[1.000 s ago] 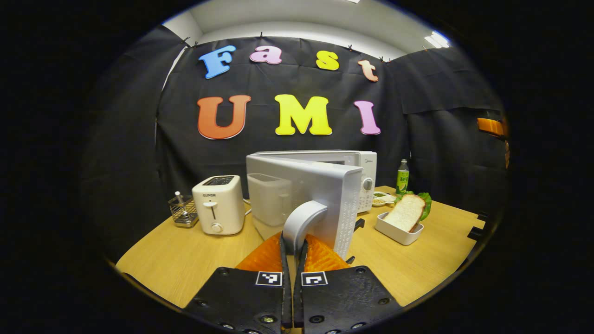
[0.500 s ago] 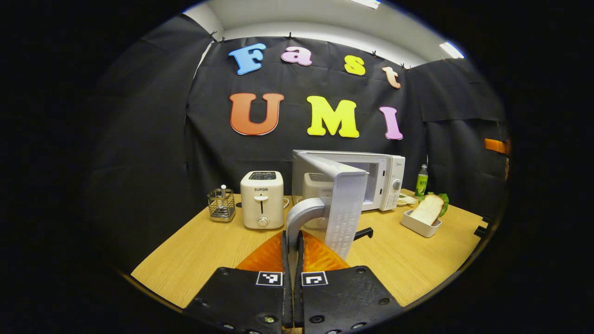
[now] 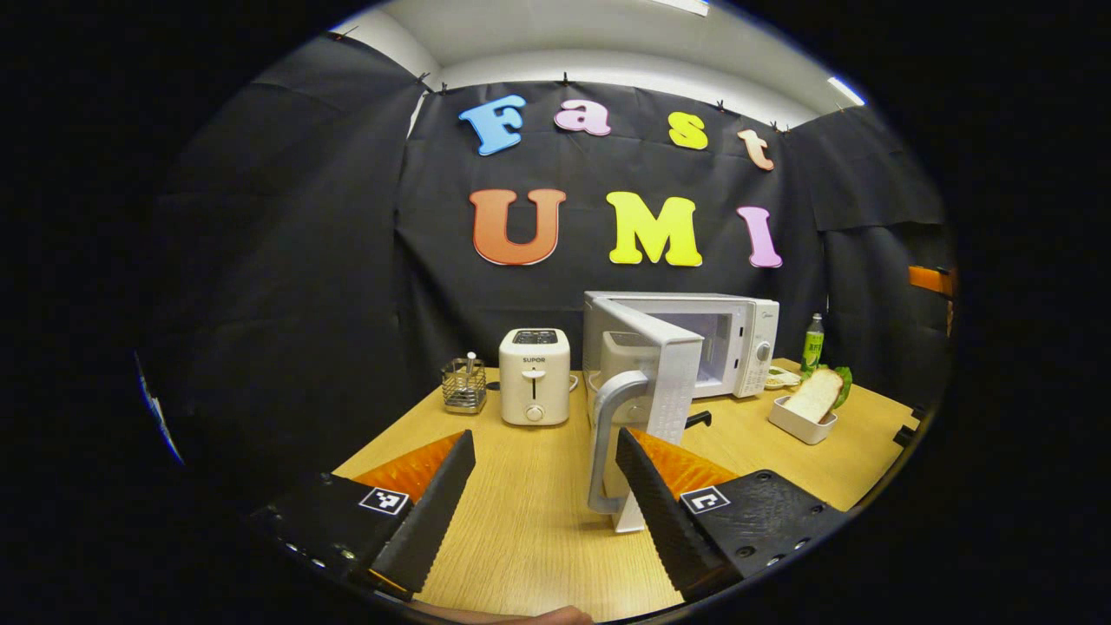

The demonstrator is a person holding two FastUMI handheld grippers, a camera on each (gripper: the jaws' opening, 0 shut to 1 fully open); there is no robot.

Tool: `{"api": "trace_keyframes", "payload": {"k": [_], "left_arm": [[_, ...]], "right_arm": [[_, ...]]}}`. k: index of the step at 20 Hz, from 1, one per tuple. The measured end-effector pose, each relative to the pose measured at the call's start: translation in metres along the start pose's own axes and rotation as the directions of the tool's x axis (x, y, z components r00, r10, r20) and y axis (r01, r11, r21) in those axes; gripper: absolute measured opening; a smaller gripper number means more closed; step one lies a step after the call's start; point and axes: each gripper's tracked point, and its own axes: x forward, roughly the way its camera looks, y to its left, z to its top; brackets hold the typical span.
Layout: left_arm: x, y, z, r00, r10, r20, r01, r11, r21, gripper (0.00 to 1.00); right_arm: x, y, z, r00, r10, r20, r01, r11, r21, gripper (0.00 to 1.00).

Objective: Open the microwave oven with the left hand, put the food in, and close the microwave oven.

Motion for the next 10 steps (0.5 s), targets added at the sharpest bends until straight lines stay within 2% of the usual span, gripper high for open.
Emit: {"api": "trace_keyframes", "payload": {"k": [1, 2, 3, 4, 5, 6, 7, 10], "left_arm": [[-0.005, 0.001, 0.008, 1.0, 0.025, 0.013, -0.025, 1.0, 0.008, 0.87], [-0.01, 0.001, 0.012, 0.999, 0.049, 0.012, -0.049, 0.999, 0.008, 0.87], [-0.015, -0.005, 0.018, 0.998, 0.058, 0.009, -0.058, 0.998, 0.009, 0.97], [-0.019, -0.01, 0.023, 0.998, 0.067, 0.006, -0.067, 0.998, 0.01, 0.97], [-0.023, -0.018, 0.033, 0.998, 0.067, 0.013, -0.067, 0.998, 0.012, 0.97], [-0.026, -0.024, 0.042, 0.998, 0.066, 0.022, -0.066, 0.998, 0.008, 0.96], [-0.029, -0.033, 0.048, 0.998, 0.058, 0.011, -0.058, 0.998, 0.008, 0.96], [-0.028, -0.057, 0.075, 0.998, 0.046, 0.041, -0.046, 0.999, 0.0, 0.96]], "right_arm": [[0.003, 0.0, -0.001, 1.0, 0.004, -0.005, -0.004, 1.0, -0.008, 1.0], [0.009, -0.003, -0.001, 1.0, 0.005, -0.012, -0.005, 1.0, -0.019, 1.0], [0.012, -0.005, -0.001, 1.0, 0.01, -0.017, -0.01, 1.0, -0.027, 0.92], [0.019, -0.008, -0.002, 1.0, 0.011, -0.026, -0.012, 0.999, -0.032, 1.0], [0.025, -0.013, -0.003, 0.999, 0.013, -0.039, -0.014, 0.999, -0.032, 0.96], [0.031, -0.016, -0.004, 0.999, 0.017, -0.05, -0.018, 1.0, -0.023, 1.0], [0.038, -0.019, -0.005, 0.998, 0.026, -0.063, -0.027, 1.0, -0.006, 0.96], [0.059, -0.032, -0.009, 0.992, 0.046, -0.12, -0.042, 0.999, 0.035, 0.96]]}}
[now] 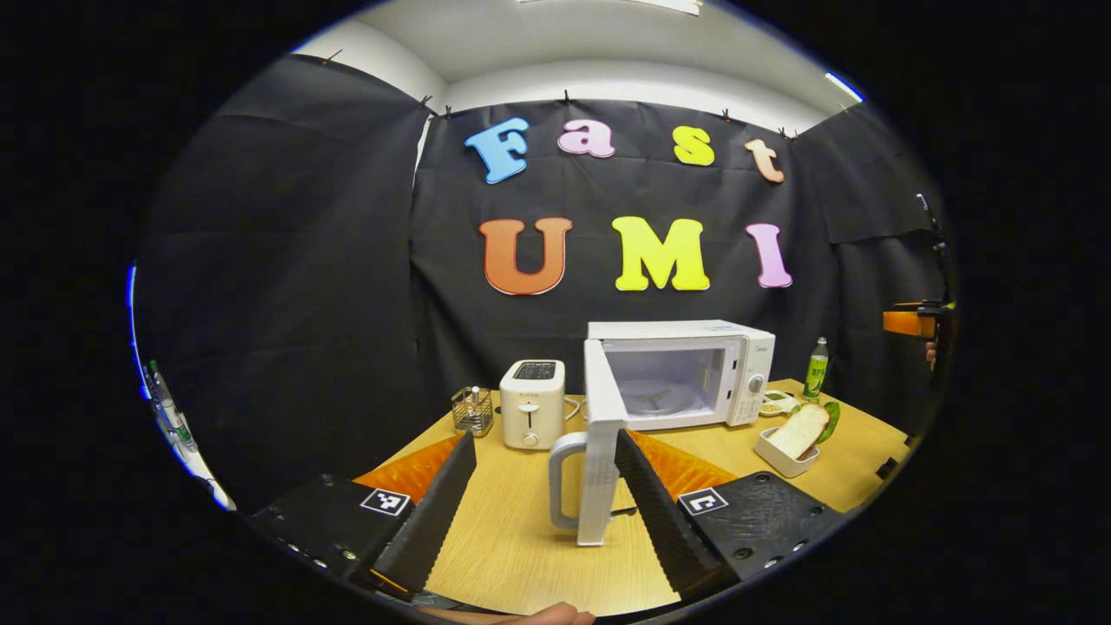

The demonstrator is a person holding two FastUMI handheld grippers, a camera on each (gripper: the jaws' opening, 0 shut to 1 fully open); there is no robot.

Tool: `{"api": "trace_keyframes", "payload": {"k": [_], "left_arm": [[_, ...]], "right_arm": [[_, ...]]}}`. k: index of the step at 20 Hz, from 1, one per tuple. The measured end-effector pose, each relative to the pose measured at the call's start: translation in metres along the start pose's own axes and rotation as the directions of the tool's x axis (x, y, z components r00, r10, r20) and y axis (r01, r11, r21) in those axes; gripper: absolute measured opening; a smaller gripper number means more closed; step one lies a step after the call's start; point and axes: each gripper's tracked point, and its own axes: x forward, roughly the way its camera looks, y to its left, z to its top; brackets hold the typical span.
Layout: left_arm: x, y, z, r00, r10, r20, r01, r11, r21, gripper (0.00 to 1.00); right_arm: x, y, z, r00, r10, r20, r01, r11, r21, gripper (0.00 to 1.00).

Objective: Open the microwave oven with the left hand, put the food in, and close the microwave oven.

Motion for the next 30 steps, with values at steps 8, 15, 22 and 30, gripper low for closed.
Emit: {"api": "trace_keyframes", "payload": {"k": [8, 15, 22, 30], "left_arm": [[0.03, -0.062, 0.05, 0.999, -0.04, 0.034, 0.041, 0.999, -0.034, 0.96], [0.047, -0.092, 0.078, 0.996, -0.044, 0.076, 0.047, 0.998, -0.039, 0.96], [0.042, -0.099, 0.093, 0.997, -0.03, 0.077, 0.033, 0.999, -0.043, 0.96], [0.035, -0.116, 0.103, 0.986, -0.127, 0.11, 0.135, 0.988, -0.073, 0.95]], "right_arm": [[0.081, -0.038, -0.059, 0.943, 0.098, -0.317, -0.07, 0.993, 0.097, 0.97], [0.12, -0.023, -0.13, 0.745, 0.348, -0.569, -0.154, 0.92, 0.361, 0.9], [0.15, -0.003, -0.172, 0.525, 0.595, -0.609, -0.133, 0.764, 0.632, 0.84], [0.136, 0.007, -0.182, 0.432, 0.653, -0.622, -0.168, 0.736, 0.656, 0.36]]}}
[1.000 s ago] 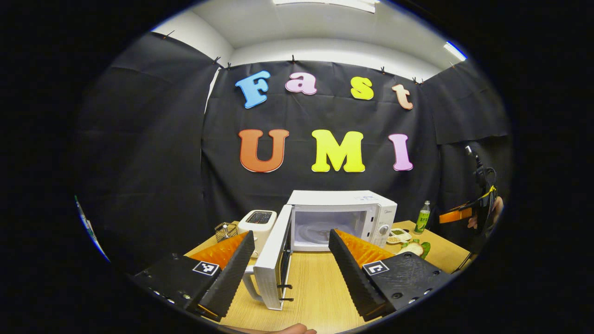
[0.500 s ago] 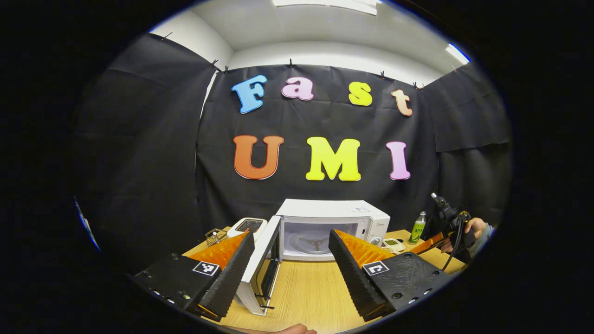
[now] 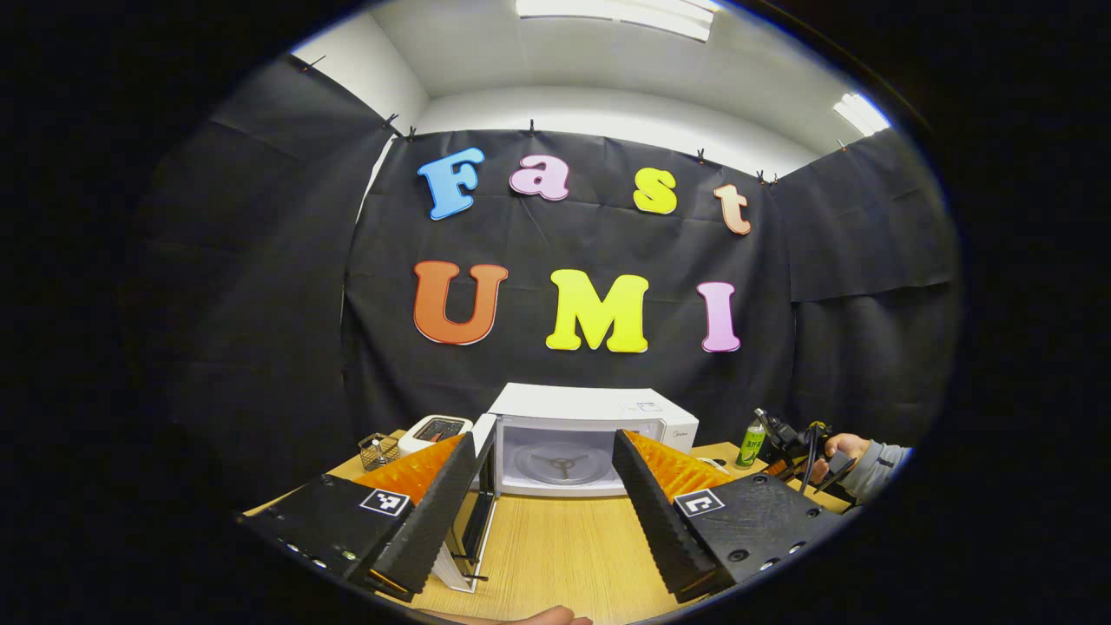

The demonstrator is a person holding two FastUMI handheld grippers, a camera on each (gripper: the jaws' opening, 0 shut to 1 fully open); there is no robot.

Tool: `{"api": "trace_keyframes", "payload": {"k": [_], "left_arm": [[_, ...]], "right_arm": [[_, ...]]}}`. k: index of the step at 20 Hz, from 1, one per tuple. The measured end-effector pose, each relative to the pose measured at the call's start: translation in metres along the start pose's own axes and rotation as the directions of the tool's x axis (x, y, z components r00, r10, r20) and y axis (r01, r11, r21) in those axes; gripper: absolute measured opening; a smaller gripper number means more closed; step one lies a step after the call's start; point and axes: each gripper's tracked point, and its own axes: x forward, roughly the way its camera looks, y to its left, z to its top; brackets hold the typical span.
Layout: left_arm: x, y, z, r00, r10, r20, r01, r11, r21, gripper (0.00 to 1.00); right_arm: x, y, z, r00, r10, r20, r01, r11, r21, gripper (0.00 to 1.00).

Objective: Open the microwave oven with the left hand, put the food in, and close the microwave oven.

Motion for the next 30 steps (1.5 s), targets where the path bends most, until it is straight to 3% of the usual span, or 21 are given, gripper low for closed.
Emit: {"api": "trace_keyframes", "payload": {"k": [1, 2, 3, 4, 8, 13, 15, 16, 19, 25, 28, 30], "left_arm": [[-0.001, -0.002, -0.002, 1.0, -0.012, -0.005, 0.012, 1.0, 0.0, 0.95], [-0.001, -0.005, -0.004, 0.999, -0.029, -0.013, 0.029, 1.0, 0.001, 0.95], [-0.002, -0.004, -0.006, 0.999, -0.037, -0.016, 0.037, 0.999, 0.003, 0.95], [-0.002, -0.001, -0.006, 0.999, -0.039, -0.016, 0.039, 0.999, 0.008, 0.95], [-0.006, 0.004, -0.017, 0.998, -0.052, -0.03, 0.053, 0.998, 0.035, 0.95], [-0.018, 0.023, -0.017, 1.0, -0.026, -0.003, 0.026, 0.998, 0.065, 0.94], [-0.025, 0.028, -0.017, 0.999, -0.032, 0.011, 0.031, 0.998, 0.053, 0.94], [-0.027, 0.032, -0.02, 1.0, -0.03, 0.006, 0.03, 0.999, 0.045, 0.94], [-0.031, 0.049, -0.029, 1.0, -0.013, -0.024, 0.014, 1.0, 0.016, 0.95], [-0.046, 0.066, -0.032, 0.999, 0.0, -0.047, 0.001, 1.0, 0.014, 0.95], [-0.053, 0.063, -0.027, 0.999, -0.033, -0.025, 0.032, 0.999, -0.01, 0.95], [-0.055, 0.064, -0.026, 0.999, -0.039, -0.013, 0.039, 0.999, -0.008, 0.95]], "right_arm": [[-0.007, 0.004, -0.001, 1.0, -0.023, 0.021, 0.024, 0.998, -0.051, 0.35], [-0.012, 0.011, -0.001, 0.998, -0.05, 0.043, 0.054, 0.994, -0.096, 0.27], [-0.019, 0.019, -0.003, 0.996, -0.069, 0.065, 0.078, 0.987, -0.144, 0.34], [-0.024, 0.027, -0.003, 0.992, -0.087, 0.09, 0.103, 0.976, -0.191, 0.3], [-0.039, 0.06, -0.01, 0.966, -0.171, 0.192, 0.232, 0.902, -0.364, 0.26], [-0.038, 0.093, -0.01, 0.878, -0.282, 0.388, 0.462, 0.71, -0.531, 0.26], [-0.033, 0.112, -0.014, 0.844, -0.284, 0.454, 0.52, 0.638, -0.567, 0.26], [-0.029, 0.122, -0.016, 0.829, -0.278, 0.485, 0.543, 0.605, -0.582, 0.35], [-0.013, 0.153, -0.021, 0.796, -0.241, 0.555, 0.59, 0.512, -0.624, 0.35], [0.028, 0.204, -0.012, 0.761, -0.157, 0.63, 0.621, 0.456, -0.637, 0.35], [0.047, 0.218, 0.007, 0.724, -0.139, 0.676, 0.652, 0.457, -0.605, 0.35], [0.059, 0.222, 0.022, 0.693, -0.146, 0.707, 0.673, 0.483, -0.56, 0.35]]}}
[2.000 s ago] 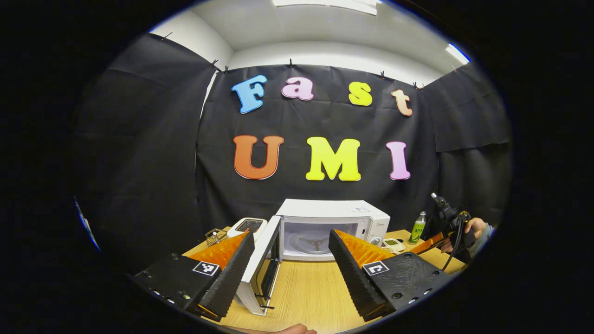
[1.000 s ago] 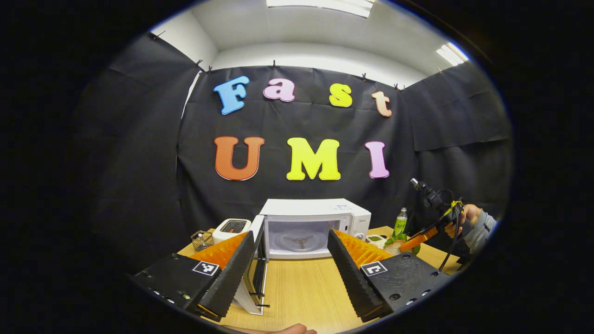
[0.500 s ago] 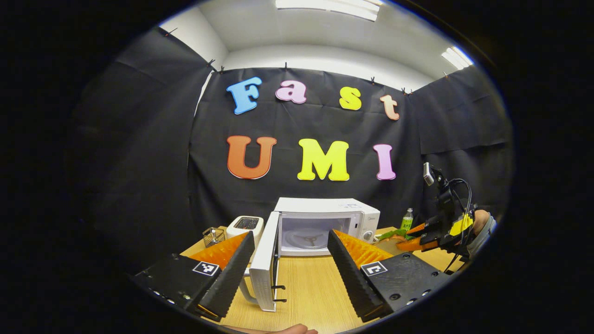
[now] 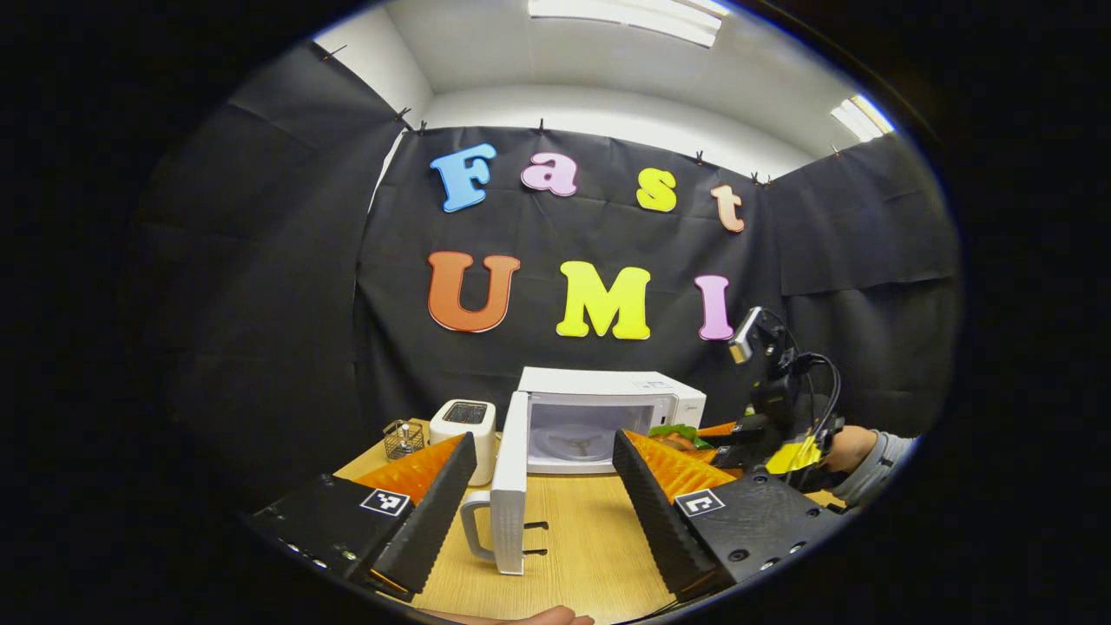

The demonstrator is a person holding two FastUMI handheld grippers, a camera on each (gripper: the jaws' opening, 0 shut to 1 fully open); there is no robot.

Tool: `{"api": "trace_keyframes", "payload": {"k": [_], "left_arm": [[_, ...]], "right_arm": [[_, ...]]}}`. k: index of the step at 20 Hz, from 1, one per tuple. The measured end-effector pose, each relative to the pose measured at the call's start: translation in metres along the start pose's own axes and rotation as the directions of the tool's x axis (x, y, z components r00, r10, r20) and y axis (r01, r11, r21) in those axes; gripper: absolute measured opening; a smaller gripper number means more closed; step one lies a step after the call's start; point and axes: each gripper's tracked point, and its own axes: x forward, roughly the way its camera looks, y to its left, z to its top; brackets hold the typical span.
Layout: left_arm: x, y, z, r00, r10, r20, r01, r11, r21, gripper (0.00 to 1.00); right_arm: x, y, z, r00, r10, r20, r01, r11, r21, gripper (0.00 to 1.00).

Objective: Open the microwave oven with the left hand, put the food in, and close the microwave oven.

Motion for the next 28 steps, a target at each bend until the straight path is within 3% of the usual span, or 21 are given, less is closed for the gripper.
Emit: {"api": "trace_keyframes", "payload": {"k": [2, 3, 9, 11, 12, 13, 15, 16, 17, 18, 21, 23, 25, 27, 28], "left_arm": [[0.001, 0.004, -0.005, 1.0, 0.003, -0.004, -0.003, 1.0, 0.012, 0.89], [0.003, 0.005, -0.006, 1.0, 0.008, -0.005, -0.008, 1.0, 0.019, 0.95], [0.004, 0.0, -0.008, 1.0, 0.003, -0.002, -0.003, 1.0, 0.018, 0.95], [0.008, -0.002, -0.011, 1.0, -0.004, -0.007, 0.004, 1.0, 0.012, 0.95], [0.01, -0.006, -0.013, 1.0, -0.015, -0.013, 0.016, 1.0, 0.012, 0.84], [0.011, -0.009, -0.015, 1.0, -0.026, -0.018, 0.026, 1.0, 0.013, 0.95], [0.015, -0.012, -0.02, 0.999, -0.034, -0.025, 0.034, 0.999, 0.014, 0.95], [0.019, -0.014, -0.024, 0.999, -0.037, -0.034, 0.038, 0.999, 0.015, 0.95], [0.02, -0.018, -0.026, 0.998, -0.041, -0.045, 0.042, 0.999, 0.016, 0.83], [0.022, -0.02, -0.027, 0.998, -0.047, -0.049, 0.047, 0.999, 0.017, 0.95], [0.023, -0.023, -0.02, 0.998, -0.051, -0.039, 0.052, 0.998, 0.032, 0.95], [0.025, -0.019, -0.013, 0.999, -0.033, -0.015, 0.034, 0.999, 0.03, 0.95], [0.026, -0.02, -0.013, 0.999, -0.034, -0.016, 0.035, 0.999, 0.024, 0.95], [0.03, -0.014, -0.016, 1.0, -0.014, -0.025, 0.015, 0.999, 0.028, 0.95], [0.032, -0.007, -0.015, 1.0, 0.008, -0.027, -0.007, 0.999, 0.031, 0.95]], "right_arm": [[0.021, 0.008, 0.002, 1.0, -0.004, 0.001, 0.004, 0.998, 0.061, 0.35], [0.031, 0.01, 0.002, 1.0, -0.002, 0.004, 0.002, 0.995, 0.097, 0.35], [0.088, 0.0, 0.007, 0.996, -0.087, 0.006, 0.081, 0.939, 0.334, 0.35], [0.106, -0.007, 0.014, 0.991, -0.13, 0.025, 0.107, 0.894, 0.435, 0.35], [0.114, -0.009, 0.016, 0.988, -0.151, 0.029, 0.119, 0.869, 0.48, 0.29], [0.121, -0.012, 0.018, 0.985, -0.17, 0.035, 0.127, 0.845, 0.52, 0.35], [0.137, -0.017, 0.023, 0.975, -0.218, 0.051, 0.145, 0.789, 0.597, 0.36], [0.145, -0.021, 0.026, 0.967, -0.25, 0.06, 0.154, 0.749, 0.645, 0.37], [0.154, -0.025, 0.026, 0.957, -0.283, 0.062, 0.164, 0.705, 0.69, 0.37], [0.163, -0.03, 0.027, 0.949, -0.311, 0.057, 0.173, 0.662, 0.73, 0.37], [0.195, -0.034, 0.031, 0.927, -0.369, 0.071, 0.137, 0.508, 0.85, 0.37], [0.212, -0.04, 0.031, 0.904, -0.422, 0.076, 0.096, 0.372, 0.923, 0.37], [0.24, -0.038, 0.024, 0.908, -0.417, 0.046, 0.071, 0.26, 0.963, 0.37], [0.268, -0.026, 0.02, 0.931, -0.363, 0.035, 0.011, 0.125, 0.992, 0.37], [0.277, -0.019, 0.013, 0.942, -0.334, 0.024, 0.0, 0.071, 0.997, 0.32]]}}
